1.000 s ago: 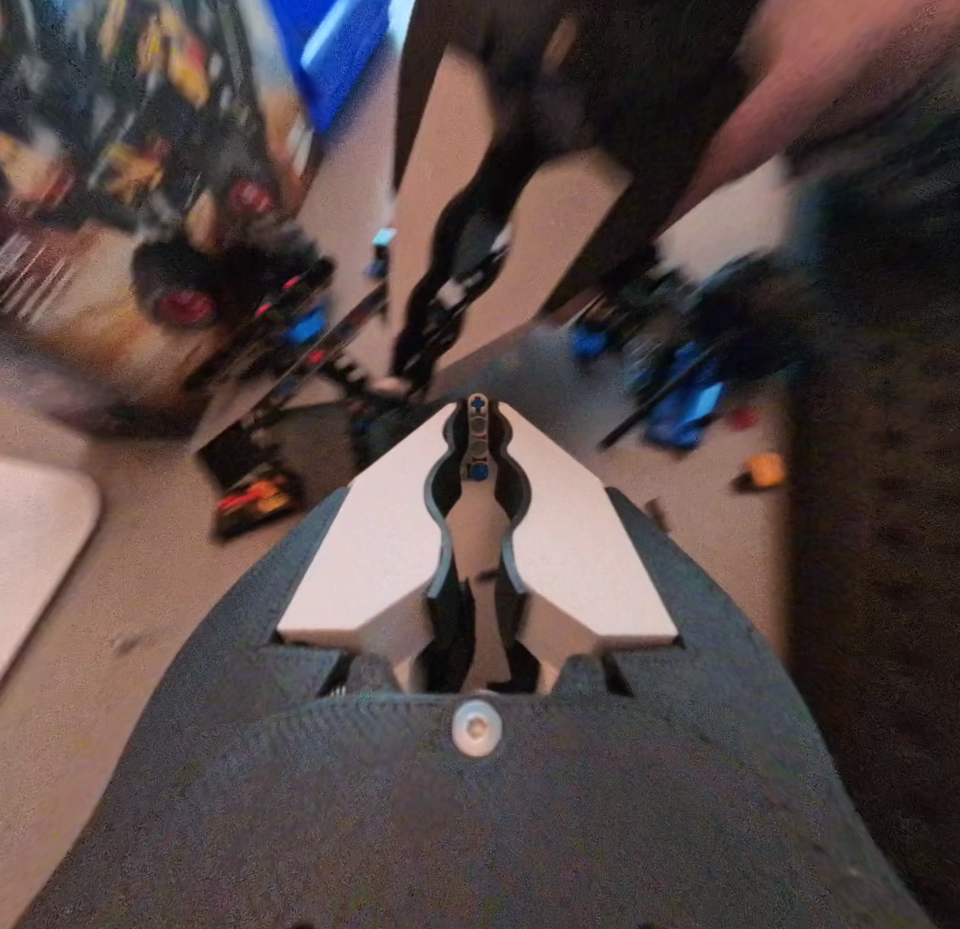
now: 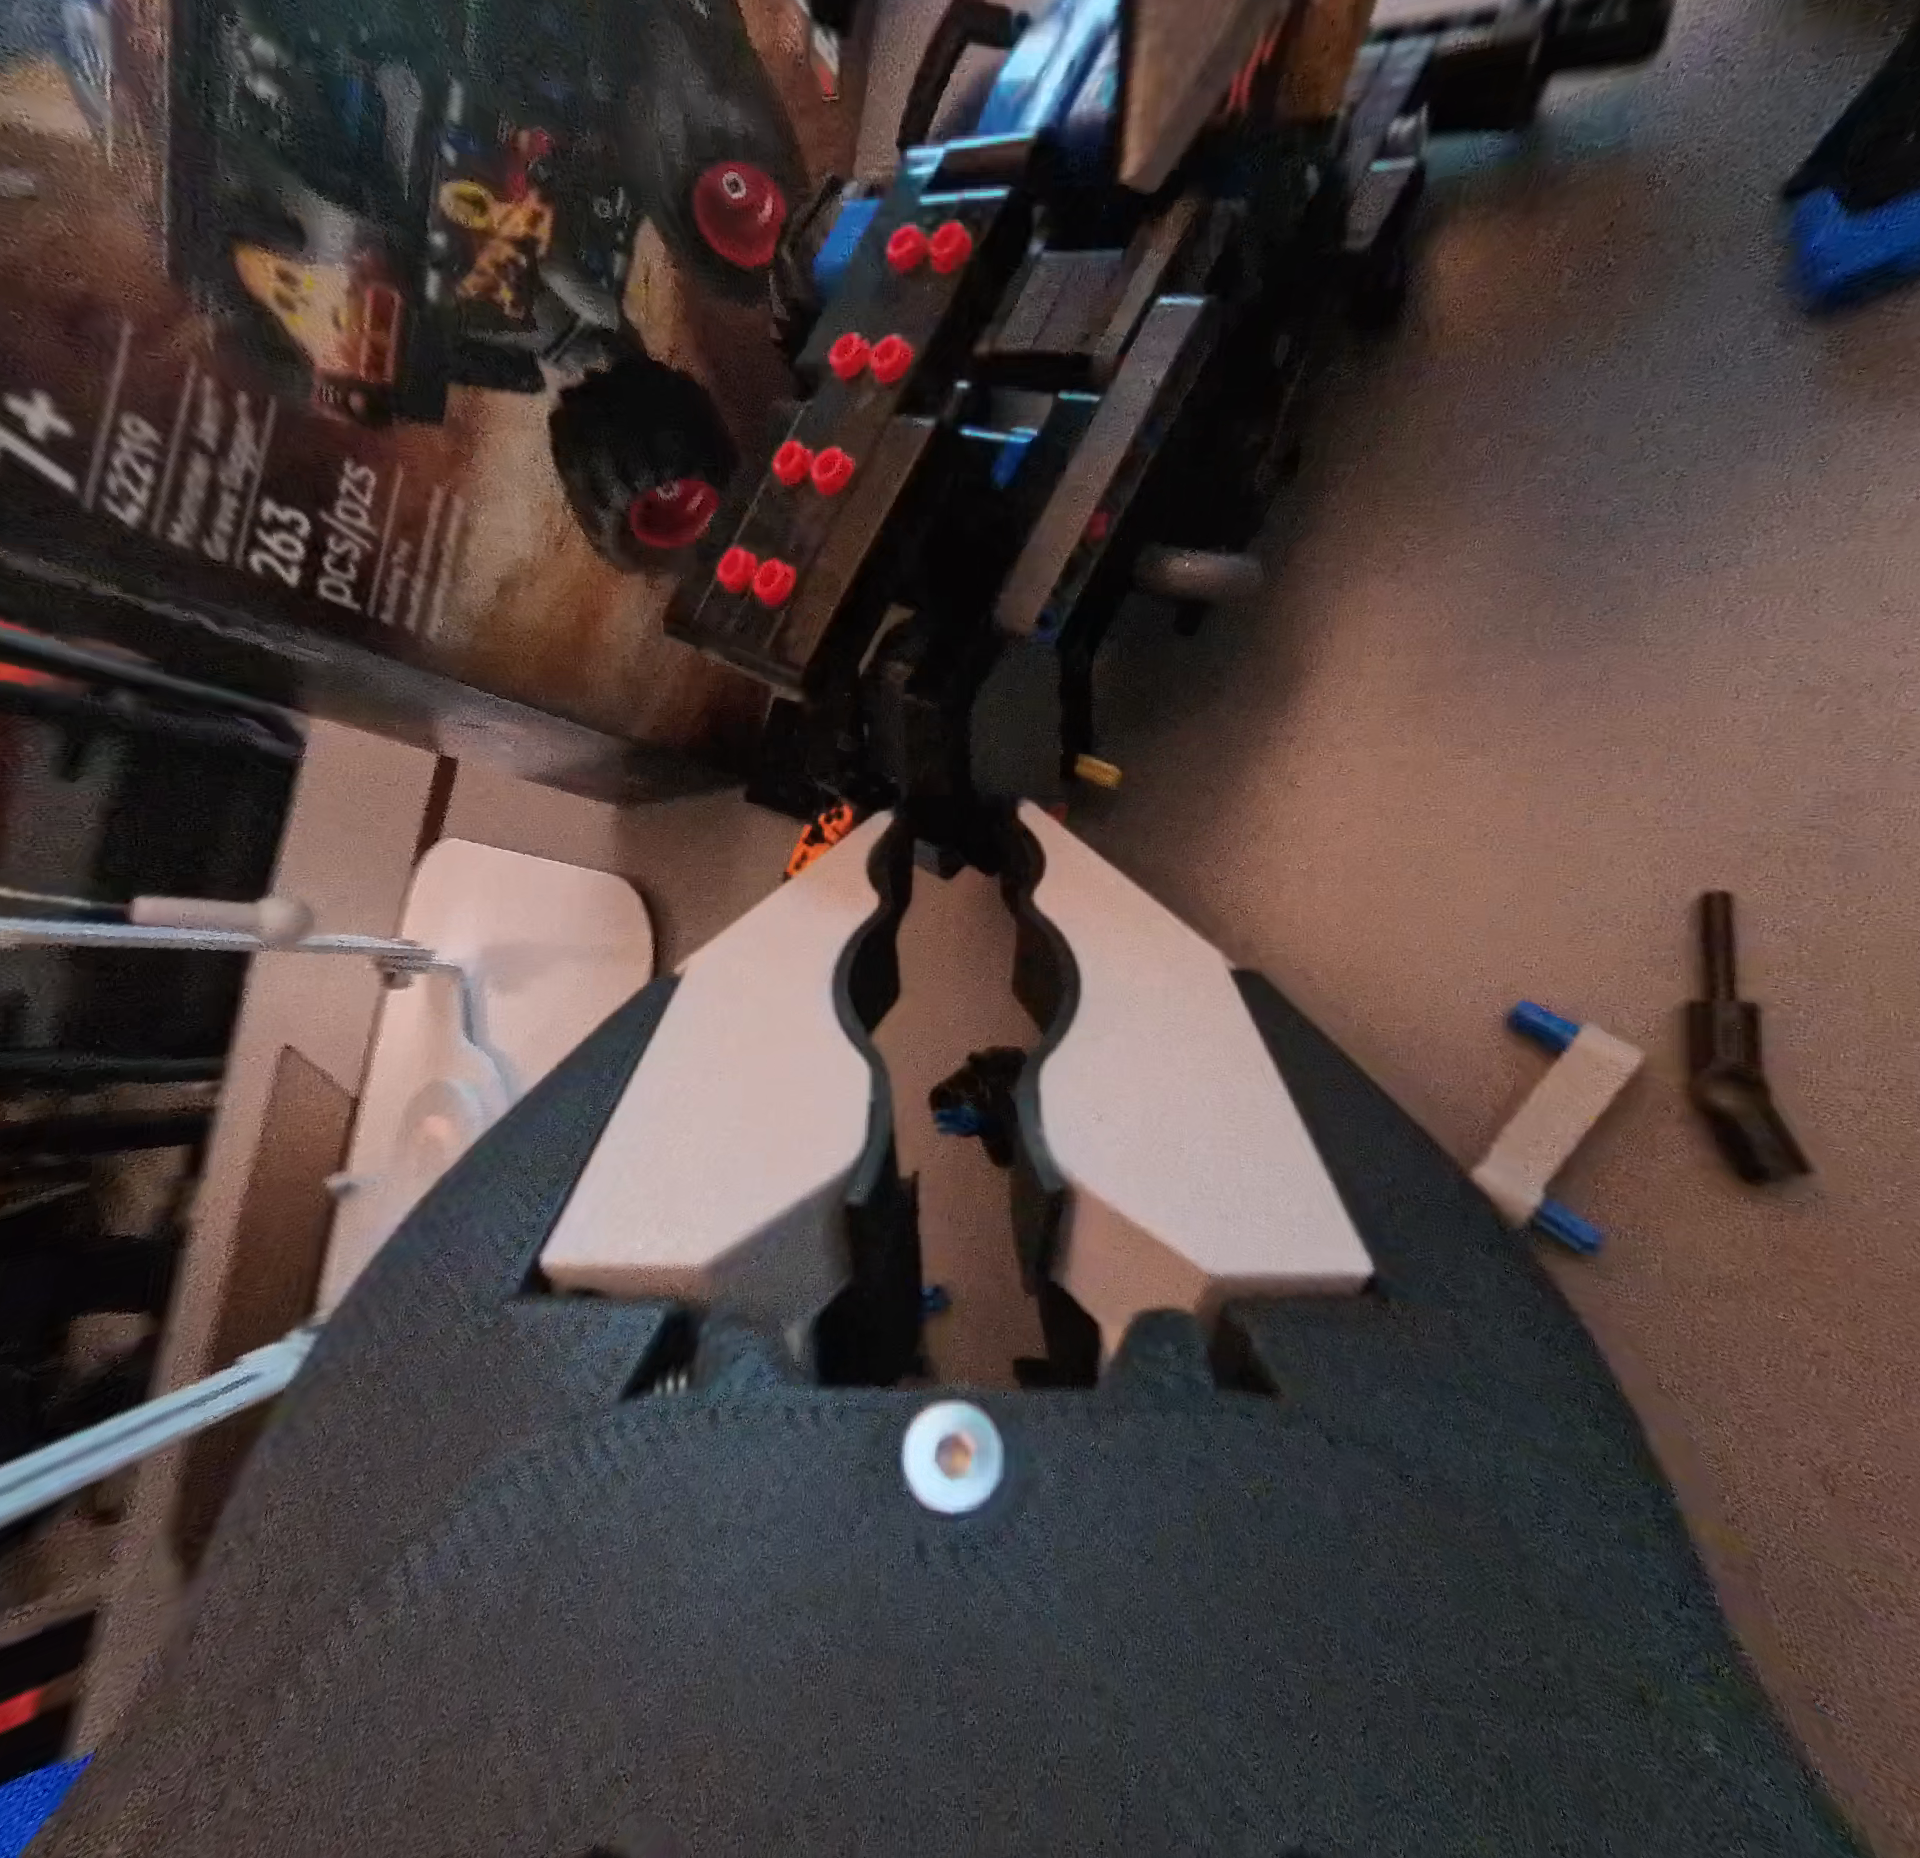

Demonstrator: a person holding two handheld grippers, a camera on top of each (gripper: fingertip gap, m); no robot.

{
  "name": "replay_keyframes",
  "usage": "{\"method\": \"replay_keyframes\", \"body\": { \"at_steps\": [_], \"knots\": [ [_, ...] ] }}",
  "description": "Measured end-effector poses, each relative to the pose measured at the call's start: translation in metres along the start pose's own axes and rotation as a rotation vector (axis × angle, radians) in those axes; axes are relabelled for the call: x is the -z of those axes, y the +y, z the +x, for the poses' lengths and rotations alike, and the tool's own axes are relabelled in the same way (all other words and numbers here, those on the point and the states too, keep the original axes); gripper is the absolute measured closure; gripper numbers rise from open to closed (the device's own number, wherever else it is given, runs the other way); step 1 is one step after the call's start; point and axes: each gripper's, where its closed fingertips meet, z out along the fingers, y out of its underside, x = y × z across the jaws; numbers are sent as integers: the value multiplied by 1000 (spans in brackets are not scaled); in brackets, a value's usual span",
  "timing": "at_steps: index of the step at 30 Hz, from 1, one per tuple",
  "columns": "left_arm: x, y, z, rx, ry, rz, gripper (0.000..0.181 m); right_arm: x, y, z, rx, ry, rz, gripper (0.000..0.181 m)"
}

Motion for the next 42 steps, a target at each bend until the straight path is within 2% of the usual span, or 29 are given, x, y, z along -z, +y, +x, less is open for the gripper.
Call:
{"method": "replay_keyframes", "body": {
  "at_steps": [3, 5, 7, 8, 11, 12, 13, 14, 15, 19, 24, 27, 30, 33, 38, 42],
  "knots": [
    [7, -11, 15, -123, -52, 22, 166, -8, 18, -7, -27, -74, -70, 120],
    [7, -13, 26, -203, -63, 12, 164, -12, 21, -15, -31, -122, -80, 128],
    [11, -14, 31, -296, -94, -5, 163, -11, 19, -18, 54, -102, -71, 143],
    [14, -14, 34, -307, -87, -2, 162, -10, 18, -21, 99, -103, -65, 144],
    [28, -11, 50, -250, 24, 69, 161, -5, 17, -36, 205, -116, -35, 144],
    [36, -9, 57, -172, 117, 102, 156, -2, 16, -43, 245, -120, -24, 145],
    [42, 0, 59, -73, 201, 89, 140, 1, 16, -49, 287, -116, -17, 145],
    [48, 10, 54, -3, 248, 61, 133, 4, 17, -56, 335, -111, -15, 145],
    [54, 15, 45, 39, 256, 74, 138, 8, 19, -65, 385, -115, -10, 144],
    [75, -10, 25, 158, 293, 225, 146, 22, 25, -97, 481, -175, 41, 143],
    [70, -29, 67, 174, 540, 167, 147, 34, 30, -112, 514, -221, 65, 140],
    [69, -36, 86, 198, 632, 162, 143, 39, 32, -117, 502, -257, 79, 141],
    [66, -32, 95, 186, 665, 124, 143, 45, 35, -118, 486, -283, 81, 141],
    [63, -27, 101, 179, 679, 103, 154, 50, 37, -117, 460, -305, 84, 141],
    [70, -35, 105, 216, 723, 167, 158, 52, 38, -117, 451, -305, 90, 140],
    [81, -57, 96, 239, 690, 277, 153, 51, 37, -117, 456, -300, 95, 141]
  ]
}}
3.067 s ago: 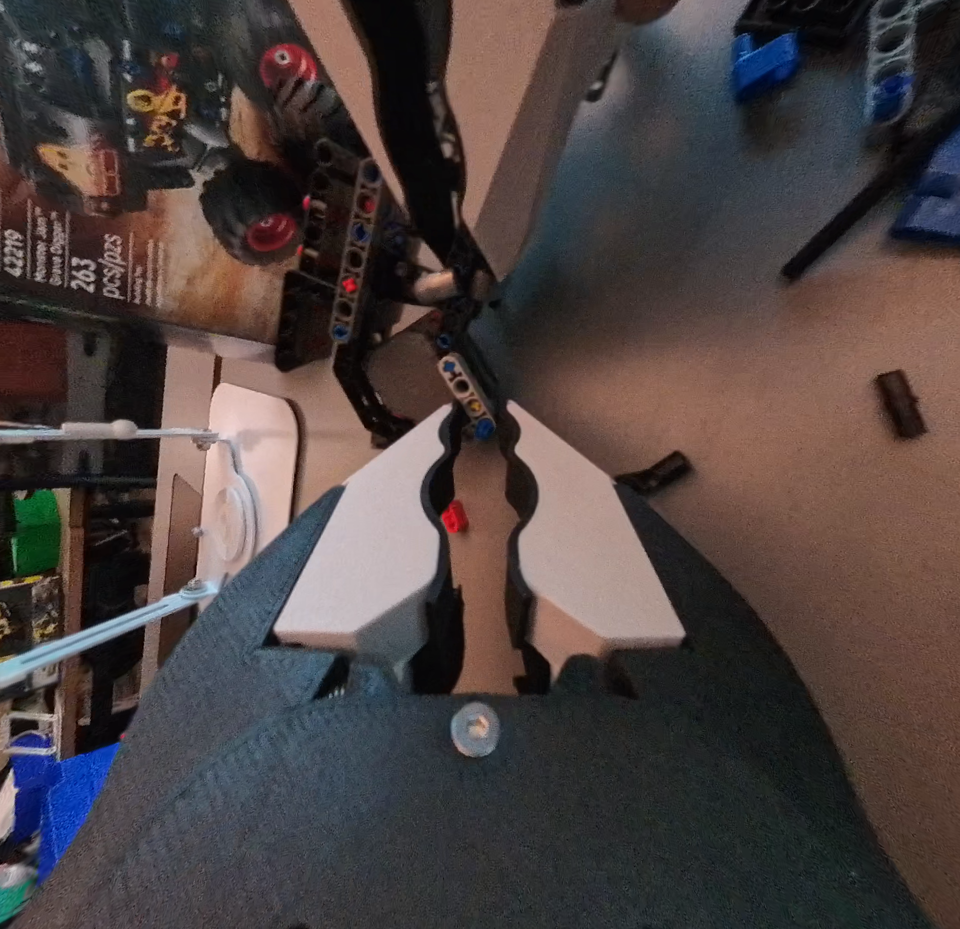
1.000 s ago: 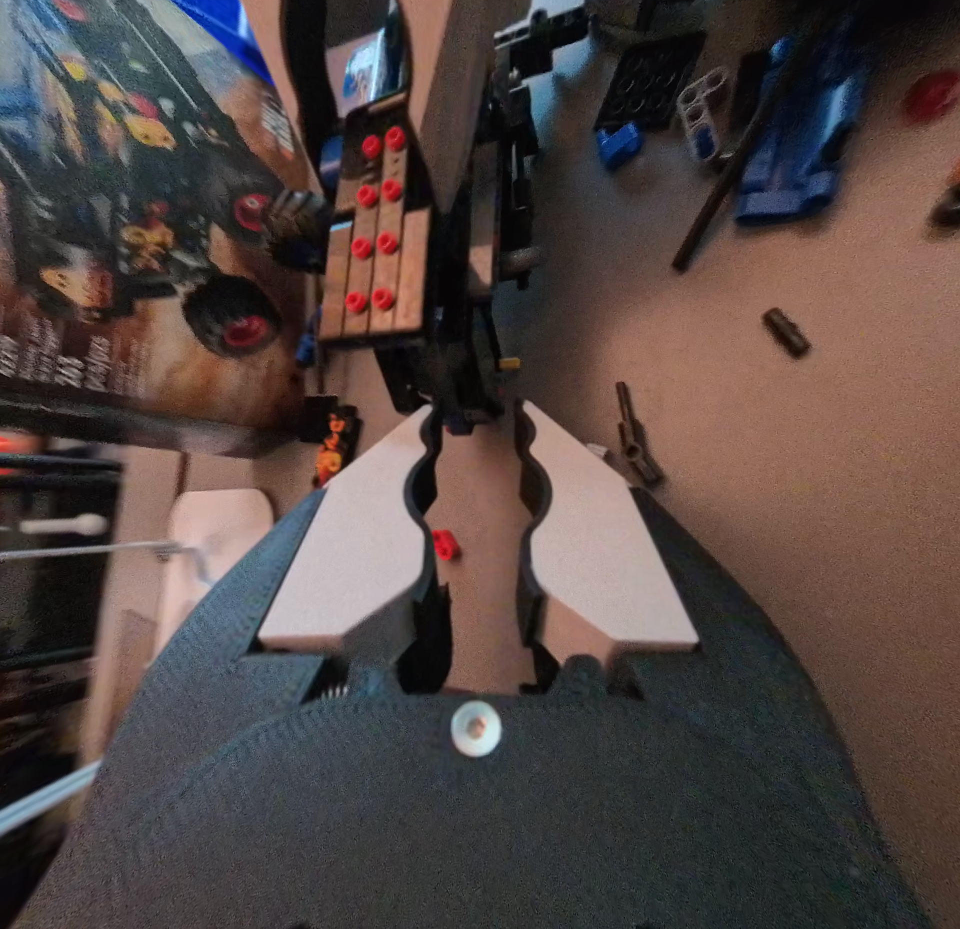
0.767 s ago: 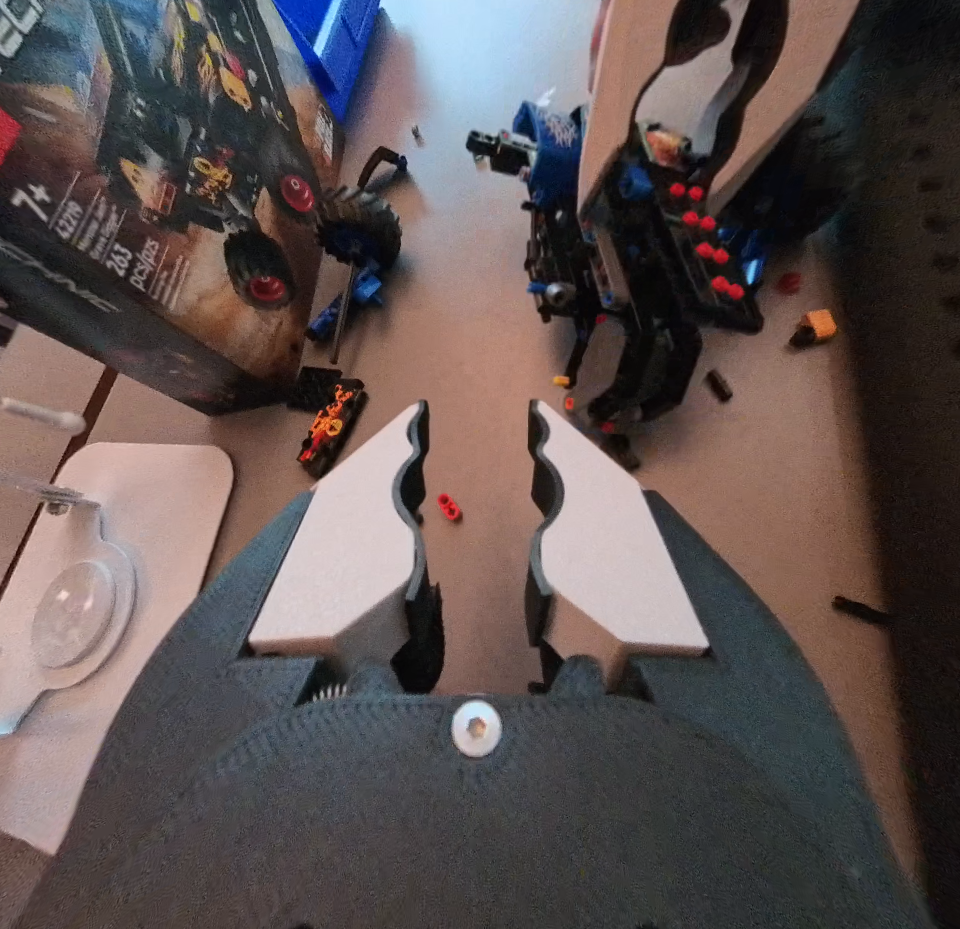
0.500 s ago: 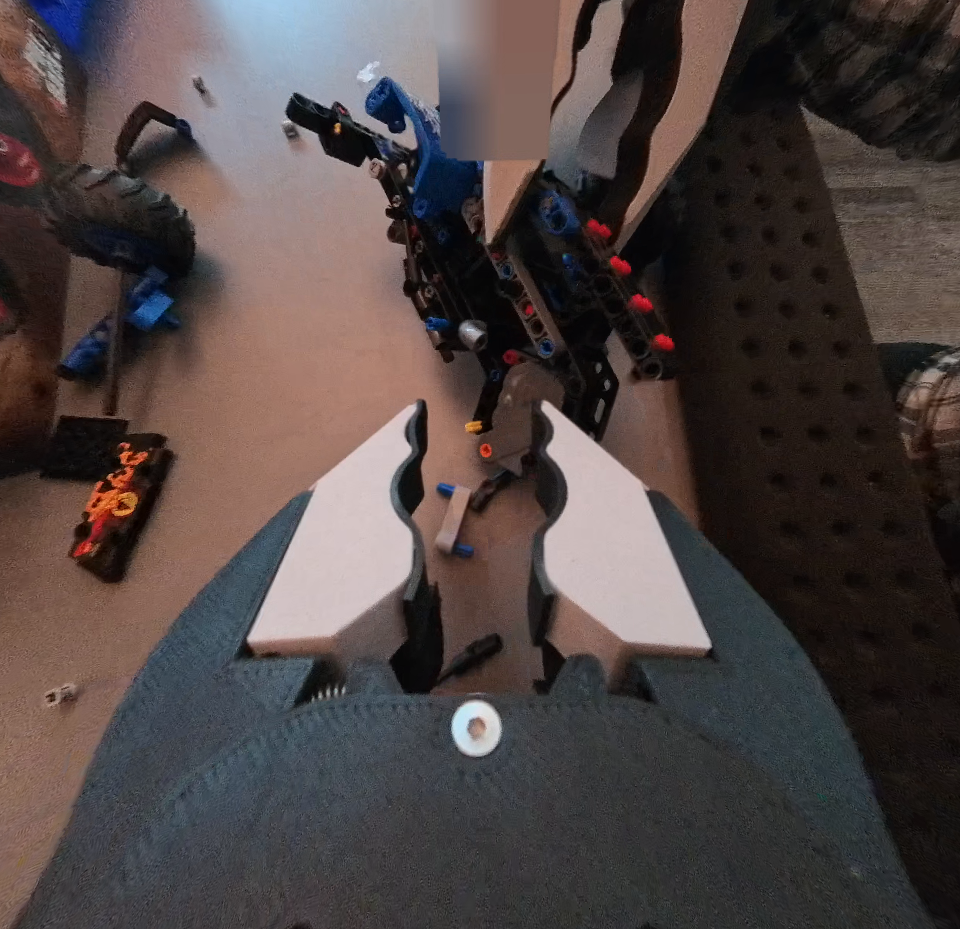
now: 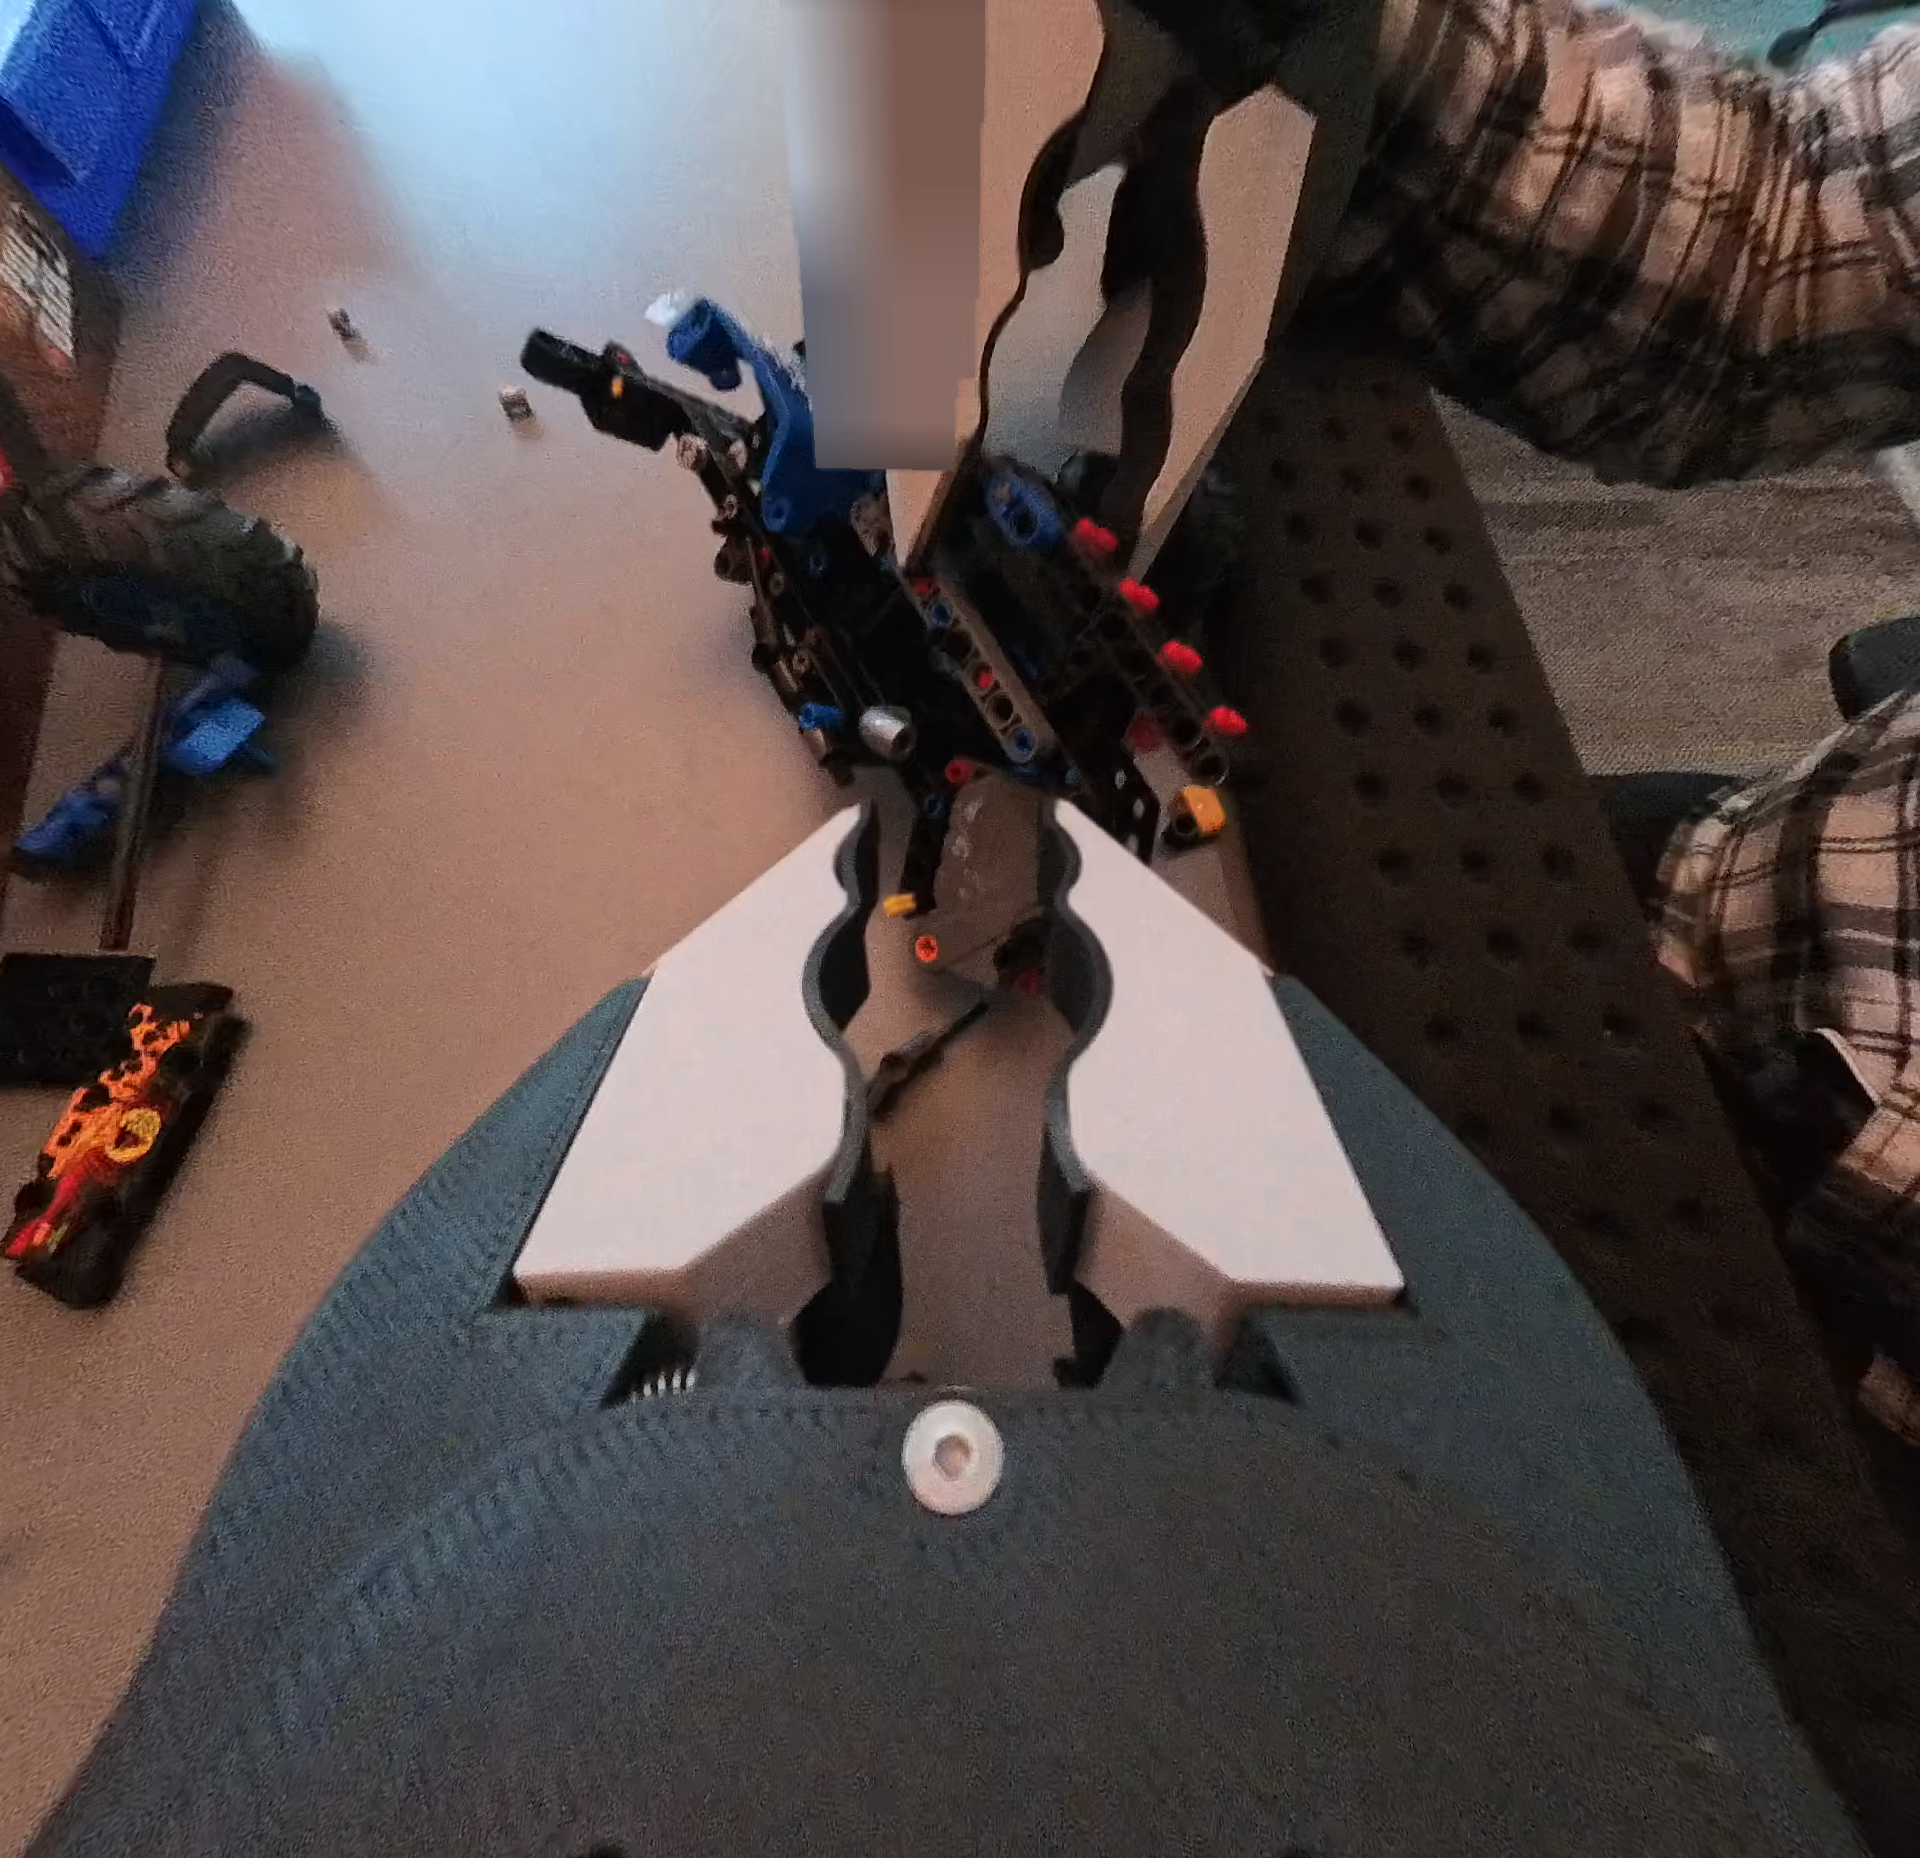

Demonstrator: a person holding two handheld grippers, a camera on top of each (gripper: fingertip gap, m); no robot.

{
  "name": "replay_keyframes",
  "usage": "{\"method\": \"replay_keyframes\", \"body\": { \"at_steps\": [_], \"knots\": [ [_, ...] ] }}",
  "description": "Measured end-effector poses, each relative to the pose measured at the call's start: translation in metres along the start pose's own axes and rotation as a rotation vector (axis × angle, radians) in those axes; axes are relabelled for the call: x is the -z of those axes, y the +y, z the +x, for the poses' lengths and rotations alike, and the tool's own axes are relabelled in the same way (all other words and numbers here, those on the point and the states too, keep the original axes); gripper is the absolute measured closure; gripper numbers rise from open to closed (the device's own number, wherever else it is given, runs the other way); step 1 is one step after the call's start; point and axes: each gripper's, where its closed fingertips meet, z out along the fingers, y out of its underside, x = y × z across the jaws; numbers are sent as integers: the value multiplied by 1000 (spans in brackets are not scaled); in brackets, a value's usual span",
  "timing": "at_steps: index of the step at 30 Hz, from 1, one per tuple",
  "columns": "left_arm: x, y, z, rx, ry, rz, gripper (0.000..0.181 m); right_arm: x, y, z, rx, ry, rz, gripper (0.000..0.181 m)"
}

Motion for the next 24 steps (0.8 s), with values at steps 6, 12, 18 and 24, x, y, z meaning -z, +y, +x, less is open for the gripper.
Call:
{"method": "replay_keyframes", "body": {
  "at_steps": [6, 12, 18, 24],
  "knots": [
    [-19, -6, 16, 127, 128, -2, 161, 0, -1, -2, 14, 9, 4, 141],
    [-27, -10, 19, 214, 146, 41, 166, 2, 2, -1, 16, 32, -4, 140],
    [-29, -6, 14, 219, 105, 23, 174, 12, 6, -2, 6, 83, -22, 143],
    [-33, 3, 10, 125, 46, -61, 176, 53, 2, 38, -172, 274, 122, 135]
  ]
}}
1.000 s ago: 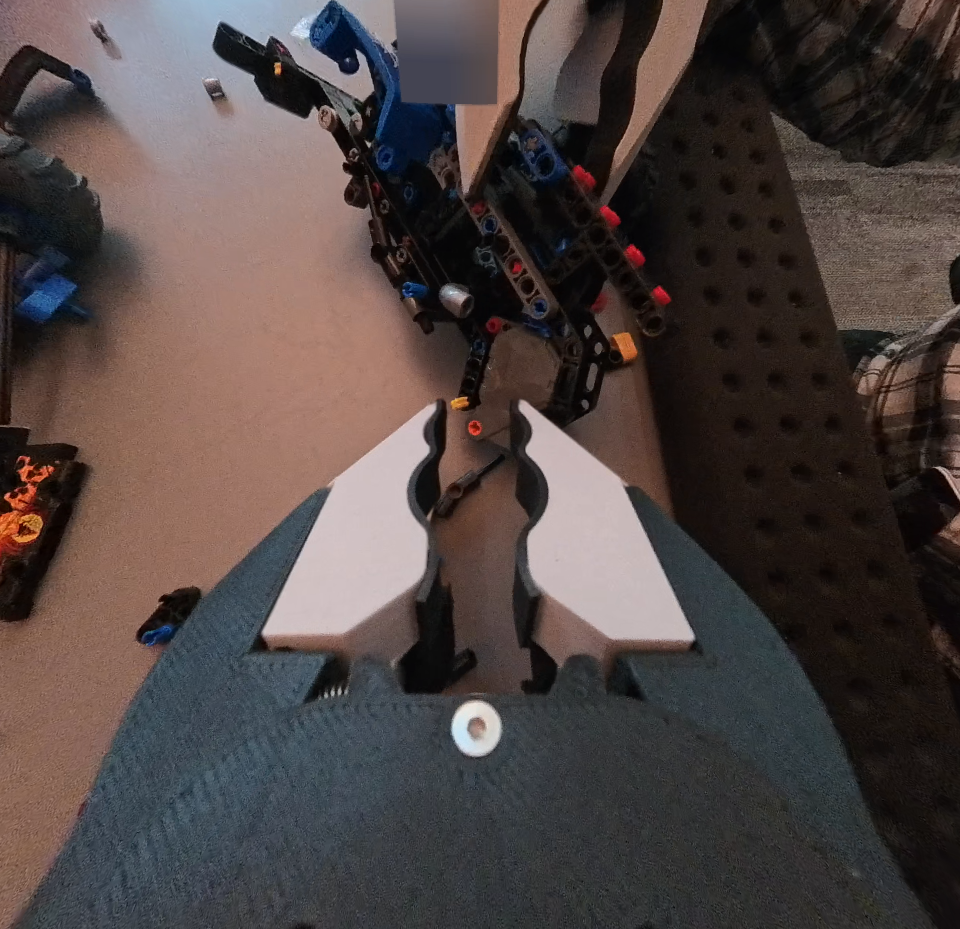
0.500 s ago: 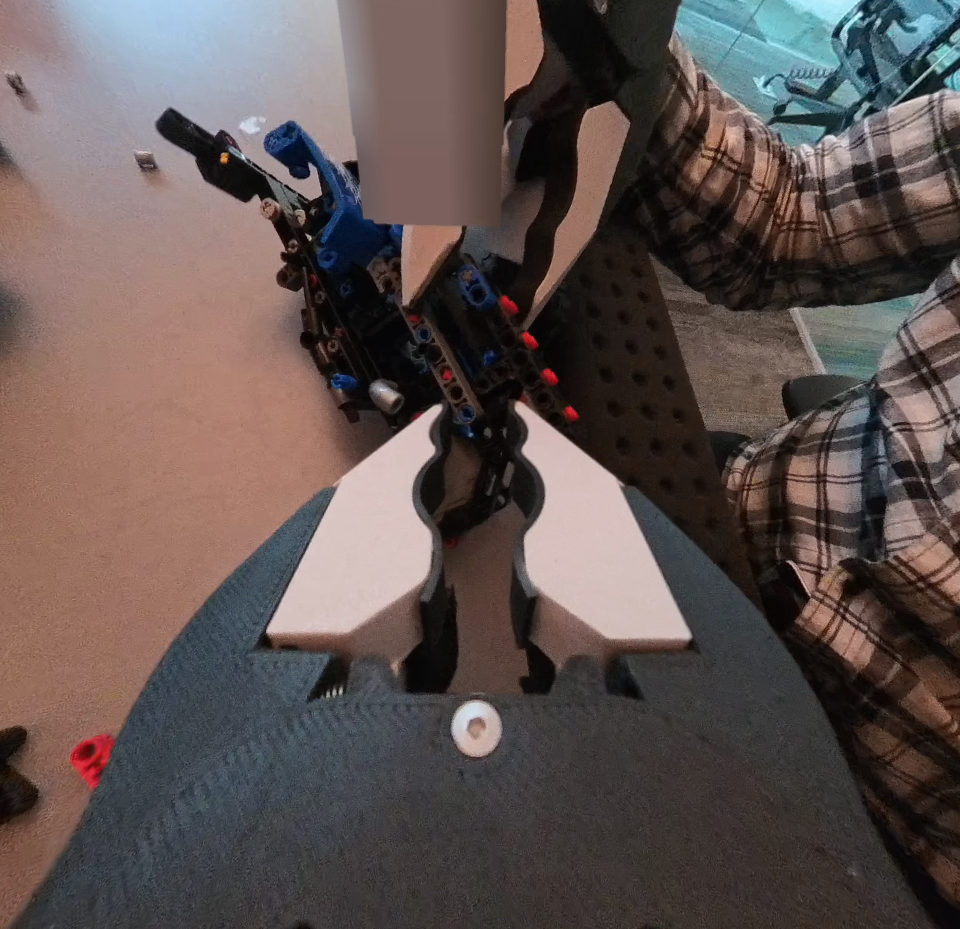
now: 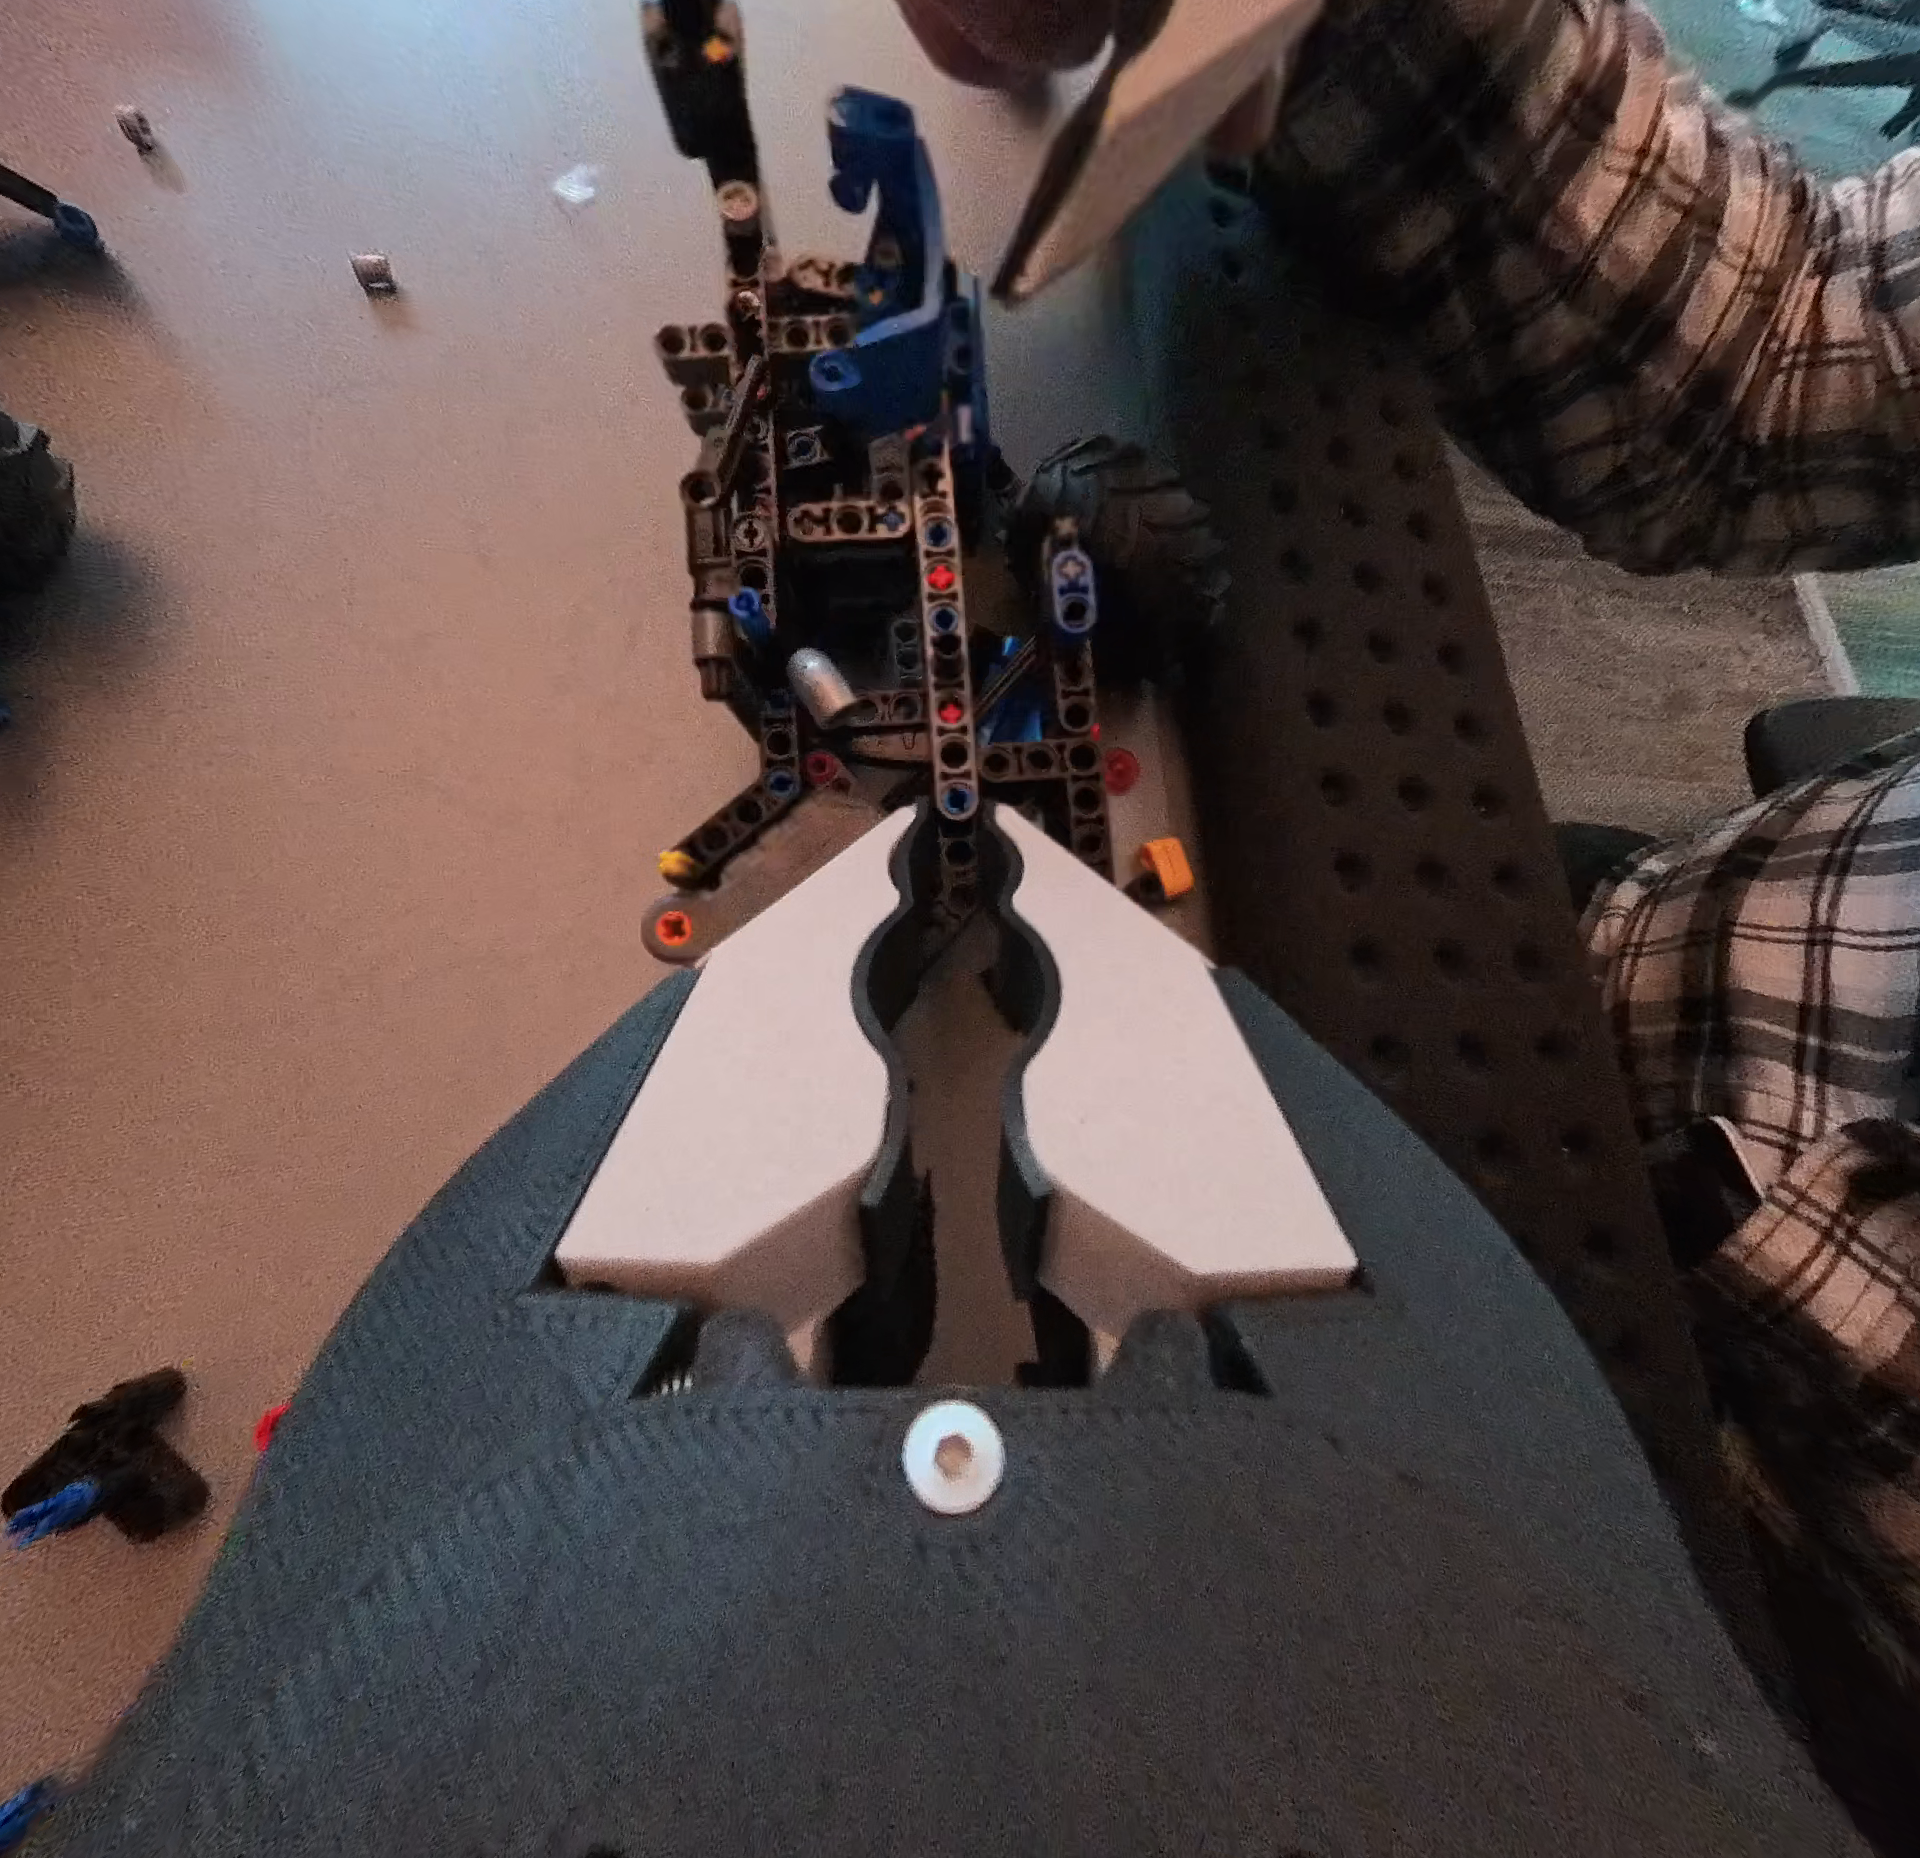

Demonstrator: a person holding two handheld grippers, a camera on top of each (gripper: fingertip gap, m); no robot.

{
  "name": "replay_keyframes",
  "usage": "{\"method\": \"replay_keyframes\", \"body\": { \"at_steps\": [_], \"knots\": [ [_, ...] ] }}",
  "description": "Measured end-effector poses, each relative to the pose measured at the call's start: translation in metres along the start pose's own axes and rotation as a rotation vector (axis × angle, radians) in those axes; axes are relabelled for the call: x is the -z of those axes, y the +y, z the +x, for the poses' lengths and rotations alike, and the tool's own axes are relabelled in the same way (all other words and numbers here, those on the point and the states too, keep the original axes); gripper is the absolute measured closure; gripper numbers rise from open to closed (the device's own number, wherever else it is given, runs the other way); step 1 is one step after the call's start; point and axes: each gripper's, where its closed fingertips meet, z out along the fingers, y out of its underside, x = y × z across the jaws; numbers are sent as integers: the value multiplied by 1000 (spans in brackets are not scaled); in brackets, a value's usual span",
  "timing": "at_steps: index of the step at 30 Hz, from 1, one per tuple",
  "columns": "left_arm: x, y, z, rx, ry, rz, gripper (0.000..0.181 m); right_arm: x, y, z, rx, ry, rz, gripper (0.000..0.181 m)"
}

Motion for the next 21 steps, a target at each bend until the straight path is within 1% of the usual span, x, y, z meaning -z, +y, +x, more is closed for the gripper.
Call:
{"method": "replay_keyframes", "body": {
  "at_steps": [1, 3, 4, 5, 6, 7, 9, 12, 15, 16, 18, 20, 21],
  "knots": [
    [0, 1, -2, -19, -13, -11, 176, 1, 5, 5, -29, -5, -17, 134],
    [2, 0, -7, -42, -45, -18, 176, -2, 13, 3, -61, -55, -45, 128],
    [3, 1, -8, -60, -54, -26, 176, -2, 14, 2, -72, -73, -48, 130],
    [4, 2, -10, -67, -71, -30, 176, 0, 15, -1, -76, -90, -54, 136],
    [4, 3, -12, -73, -82, -30, 176, 2, 16, -6, -71, -118, -58, 149],
    [4, 3, -12, -86, -83, -29, 176, 3, 16, -9, -72, -129, -53, 153],
    [5, 3, -11, -120, -90, -32, 176, 1, 18, -15, -91, -147, -42, 153],
    [14, -12, -8, -144, -87, 24, 172, -1, 20, -20, -65, -155, -62, 158],
    [26, -28, -17, -166, -162, 94, 169, -6, 26, -23, -58, -164, -101, 162],
    [28, -31, -21, -182, -196, 103, 165, -9, 30, -27, -51, -182, -126, 161],
    [26, -30, -31, -224, -278, 73, 162, -13, 37, -30, -32, -187, -166, 162],
    [19, -26, -39, -258, -343, 22, 162, -15, 37, -31, -26, -187, -175, 163],
    [14, -25, -40, -272, -351, 4, 162, -14, 36, -30, -20, -175, -178, 164]
  ]
}}
